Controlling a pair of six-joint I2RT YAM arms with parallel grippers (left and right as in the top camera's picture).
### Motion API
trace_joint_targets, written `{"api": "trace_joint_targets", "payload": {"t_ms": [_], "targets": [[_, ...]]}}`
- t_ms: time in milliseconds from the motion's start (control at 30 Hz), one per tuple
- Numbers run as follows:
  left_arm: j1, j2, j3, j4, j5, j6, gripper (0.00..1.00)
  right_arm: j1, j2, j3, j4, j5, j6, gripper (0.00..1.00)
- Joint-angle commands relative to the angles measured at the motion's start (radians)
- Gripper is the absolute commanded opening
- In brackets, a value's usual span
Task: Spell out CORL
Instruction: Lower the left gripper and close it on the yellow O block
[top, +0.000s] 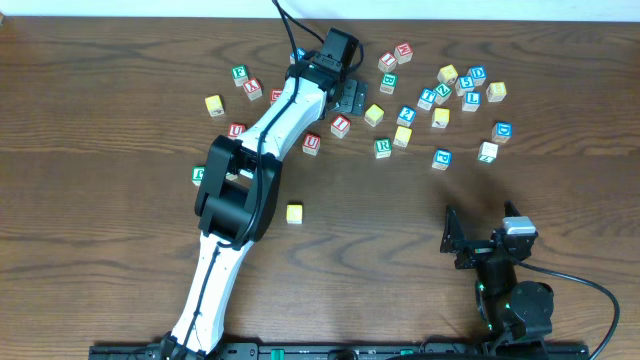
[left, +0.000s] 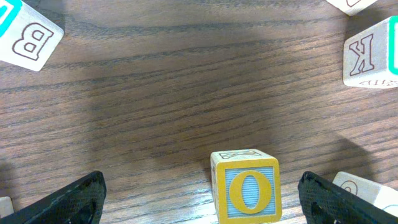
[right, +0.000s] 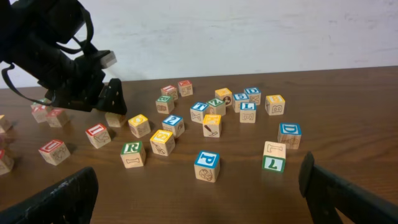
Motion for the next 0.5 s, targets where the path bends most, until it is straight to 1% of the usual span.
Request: {"api": "trace_joint_targets", "payload": {"t_ms": [0, 200, 467], "targets": [[0.002, 0.017, 0.02, 0.001, -0.02, 0.014, 0.97, -0.011, -0.007, -0.002, -0.004, -0.005, -0.013, 0.99], [-0.019, 0.018, 0.02, 0.005, -0.02, 0.051, 0.97, -0.011, -0.007, -0.002, -0.004, -0.005, -0.013, 0.99], [-0.037, 0.018, 0.02, 0.027, -0.021, 0.051, 0.96, -0.011, -0.007, -0.002, -0.004, -0.005, -0.013, 0.99]]}}
